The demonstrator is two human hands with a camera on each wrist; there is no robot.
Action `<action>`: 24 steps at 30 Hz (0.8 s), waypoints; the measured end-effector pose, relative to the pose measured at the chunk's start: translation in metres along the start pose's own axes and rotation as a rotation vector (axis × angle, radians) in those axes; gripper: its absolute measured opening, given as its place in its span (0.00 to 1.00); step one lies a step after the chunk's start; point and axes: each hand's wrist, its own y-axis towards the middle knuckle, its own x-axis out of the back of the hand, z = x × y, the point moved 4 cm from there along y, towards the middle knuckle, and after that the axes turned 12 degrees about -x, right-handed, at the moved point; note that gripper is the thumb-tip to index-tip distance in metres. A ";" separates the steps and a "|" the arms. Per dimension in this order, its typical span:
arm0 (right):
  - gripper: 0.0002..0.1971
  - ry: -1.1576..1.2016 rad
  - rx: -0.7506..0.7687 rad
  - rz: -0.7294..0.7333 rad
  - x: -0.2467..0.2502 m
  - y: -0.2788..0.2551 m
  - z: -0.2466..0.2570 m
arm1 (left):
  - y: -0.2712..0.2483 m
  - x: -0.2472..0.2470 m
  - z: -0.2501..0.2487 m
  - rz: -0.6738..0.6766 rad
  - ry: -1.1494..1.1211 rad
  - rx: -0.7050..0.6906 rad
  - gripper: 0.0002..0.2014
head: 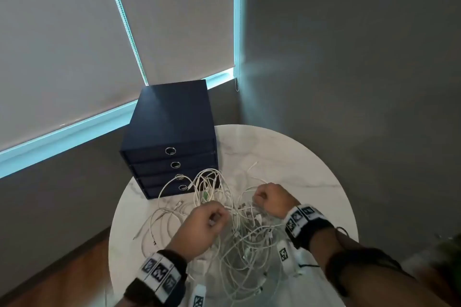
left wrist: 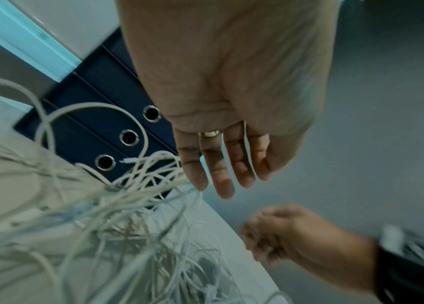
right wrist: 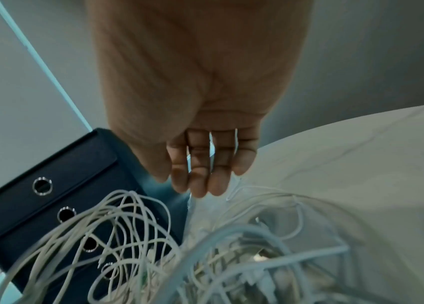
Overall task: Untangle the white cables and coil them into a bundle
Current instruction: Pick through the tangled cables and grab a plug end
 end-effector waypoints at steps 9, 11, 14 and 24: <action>0.09 -0.148 -0.169 0.181 -0.042 0.014 0.005 | 0.032 -0.009 -0.006 -0.040 -0.013 0.049 0.05; 0.15 0.010 -0.082 0.165 -0.024 0.023 0.020 | 0.041 -0.005 -0.010 -0.092 -0.030 0.061 0.07; 0.16 0.261 0.059 0.248 0.019 0.024 0.055 | 0.064 0.003 -0.024 -0.168 -0.052 -0.009 0.11; 0.16 0.674 0.183 0.142 0.142 0.023 0.100 | 0.113 -0.013 -0.051 -0.338 -0.439 -0.009 0.06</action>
